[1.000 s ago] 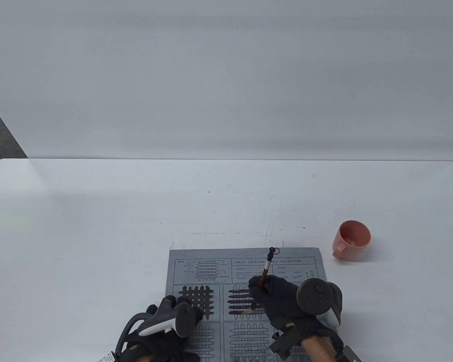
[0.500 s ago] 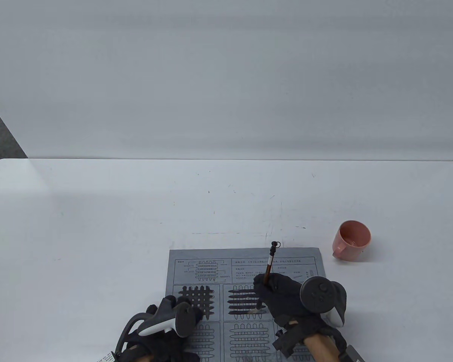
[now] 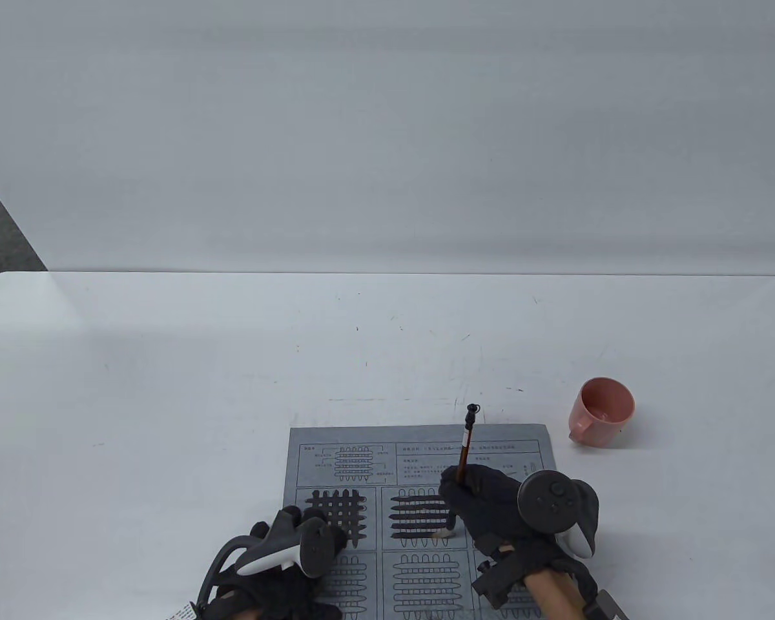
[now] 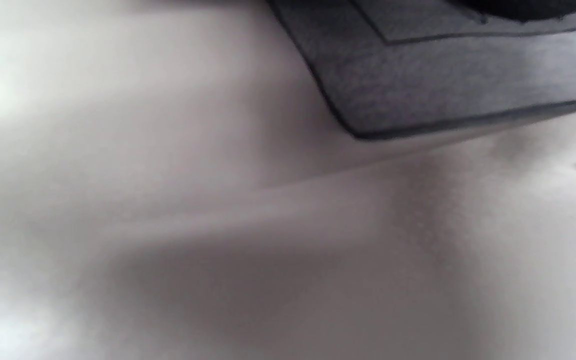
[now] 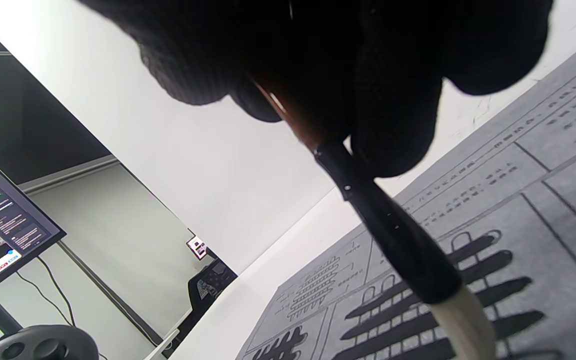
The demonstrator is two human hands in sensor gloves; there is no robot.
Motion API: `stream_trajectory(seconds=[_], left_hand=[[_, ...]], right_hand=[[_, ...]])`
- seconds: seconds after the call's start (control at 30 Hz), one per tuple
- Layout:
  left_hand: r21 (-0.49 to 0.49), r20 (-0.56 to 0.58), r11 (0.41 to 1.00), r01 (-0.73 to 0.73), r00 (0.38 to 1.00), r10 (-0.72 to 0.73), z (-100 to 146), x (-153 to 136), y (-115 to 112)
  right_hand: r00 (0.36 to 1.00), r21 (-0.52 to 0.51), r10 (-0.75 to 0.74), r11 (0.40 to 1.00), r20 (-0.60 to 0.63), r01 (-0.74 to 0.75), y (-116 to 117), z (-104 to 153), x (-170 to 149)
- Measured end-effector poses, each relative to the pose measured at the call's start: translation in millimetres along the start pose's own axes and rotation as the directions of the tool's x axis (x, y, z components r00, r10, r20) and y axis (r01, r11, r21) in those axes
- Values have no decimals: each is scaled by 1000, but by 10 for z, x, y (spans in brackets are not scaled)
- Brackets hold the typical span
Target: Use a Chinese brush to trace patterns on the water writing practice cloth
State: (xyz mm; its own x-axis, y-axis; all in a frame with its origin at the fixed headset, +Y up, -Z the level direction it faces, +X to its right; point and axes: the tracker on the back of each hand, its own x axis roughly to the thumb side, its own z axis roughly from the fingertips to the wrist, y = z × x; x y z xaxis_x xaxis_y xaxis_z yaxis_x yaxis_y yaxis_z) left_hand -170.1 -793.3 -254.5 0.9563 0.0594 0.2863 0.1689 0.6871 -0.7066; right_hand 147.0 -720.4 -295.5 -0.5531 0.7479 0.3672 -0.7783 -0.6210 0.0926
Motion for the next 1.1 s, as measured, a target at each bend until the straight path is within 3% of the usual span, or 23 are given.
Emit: stream_trajectory(seconds=[1.1], left_hand=[[1,0,1000,0,1000,0,-3,-3,-1]], right_hand=[[997,-34,75,997,24,-74,-103,-6,-40]])
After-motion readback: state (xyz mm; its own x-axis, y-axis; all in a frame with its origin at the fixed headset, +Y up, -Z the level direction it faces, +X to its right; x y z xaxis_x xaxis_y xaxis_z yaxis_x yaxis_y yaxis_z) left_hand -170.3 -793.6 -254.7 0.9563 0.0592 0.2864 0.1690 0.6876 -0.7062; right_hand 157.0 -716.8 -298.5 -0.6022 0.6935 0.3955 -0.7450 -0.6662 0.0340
